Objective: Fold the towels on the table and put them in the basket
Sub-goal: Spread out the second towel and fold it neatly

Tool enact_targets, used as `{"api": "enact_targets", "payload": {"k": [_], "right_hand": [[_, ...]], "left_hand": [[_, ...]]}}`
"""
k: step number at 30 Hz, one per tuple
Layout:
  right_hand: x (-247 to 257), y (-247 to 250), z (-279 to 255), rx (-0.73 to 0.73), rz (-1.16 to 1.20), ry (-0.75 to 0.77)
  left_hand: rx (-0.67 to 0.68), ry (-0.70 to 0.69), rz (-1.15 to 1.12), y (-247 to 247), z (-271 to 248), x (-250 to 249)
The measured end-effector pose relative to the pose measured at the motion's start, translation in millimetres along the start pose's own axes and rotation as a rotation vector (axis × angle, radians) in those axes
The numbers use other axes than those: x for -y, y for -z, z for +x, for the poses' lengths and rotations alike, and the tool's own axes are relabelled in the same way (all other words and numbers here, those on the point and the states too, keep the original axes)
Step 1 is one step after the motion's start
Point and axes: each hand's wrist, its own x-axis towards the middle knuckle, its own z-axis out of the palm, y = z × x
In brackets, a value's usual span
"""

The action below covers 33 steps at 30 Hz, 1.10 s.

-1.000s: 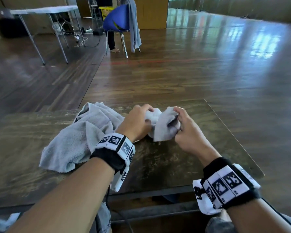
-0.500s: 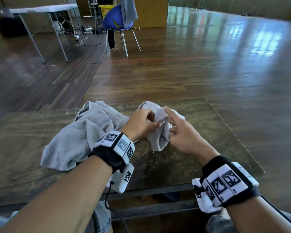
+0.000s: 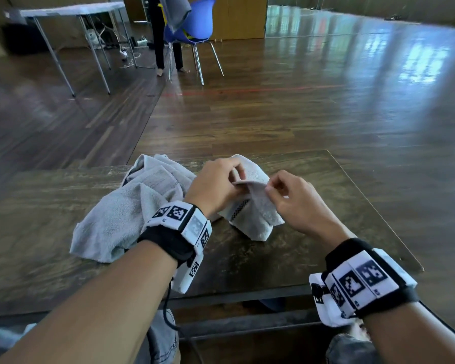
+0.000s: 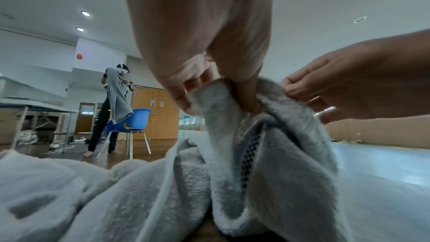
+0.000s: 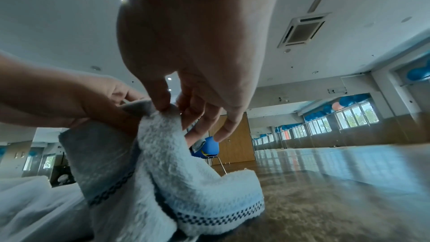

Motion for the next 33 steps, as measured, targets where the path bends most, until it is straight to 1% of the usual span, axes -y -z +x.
{"api": "enact_targets", "payload": {"k": [2,4,6,8,10,13,15,16,19,21,22,23,25,26,28,30,33], "right_hand": [[-1.4,3.0,1.0,-0.071,-0.019,0.017],[-3.9,6.2,1.8,-0.102,-0.027,0.030],[-6.2,8.9,0.7,-0.074,-0.064,0.037],[-8.1,9.9,-1.3,-0.011,-0.136,0.046],[-9.2,9.2,-3.0,0.036,-0.197,0.047],[-11.1,11.0,-2.5,0.018,-0.259,0.005],[-13.4,13.6,-1.3,-0.054,-0.259,-0.047],[-13.8,15.0,-0.3,-0.114,-0.253,-0.067],[-10.8,19.4,0.5,-0.346,-0.192,-0.090],[-8.2,21.9,-0.3,-0.470,-0.178,-0.078],[-8.0,22.8,-0.3,-0.476,-0.166,-0.063],[-7.5,22.8,0.1,-0.441,-0.134,-0.040],[-6.4,19.1,1.1,-0.291,-0.053,-0.012],[-5.9,16.6,1.6,-0.219,-0.044,-0.025],[-5.2,12.4,2.7,-0.138,-0.062,-0.078],[-4.0,11.1,3.6,-0.105,-0.092,-0.117],[-6.0,15.3,1.1,-0.035,-0.214,-0.126]], "left_hand": [[-0.040,0.049,0.012,6.2,0.4,5.1],[-0.081,0.085,-0.047,13.3,1.7,8.4],[-0.149,0.111,-0.096,19.3,3.3,10.9],[-0.214,0.120,-0.099,23.7,3.6,13.2],[-0.252,0.134,-0.093,26.6,3.2,16.0],[-0.309,0.157,-0.077,30.4,2.9,21.1],[-0.346,0.183,-0.114,33.3,2.7,22.9],[-0.371,0.194,-0.139,34.9,2.8,23.6],[-0.461,0.178,-0.172,40.1,2.4,24.7],[-0.459,0.164,-0.198,42.3,1.7,22.5],[-0.426,0.163,-0.226,42.0,1.6,22.1],[-0.381,0.175,-0.252,40.8,1.5,22.7],[-0.275,0.226,-0.272,37.5,0.9,23.9],[-0.228,0.244,-0.273,36.1,0.5,23.3],[-0.181,0.265,-0.277,35.1,-0.4,20.1],[-0.205,0.287,-0.299,36.9,-0.1,17.9],[-0.304,0.332,-0.302,40.3,1.8,19.5]]}}
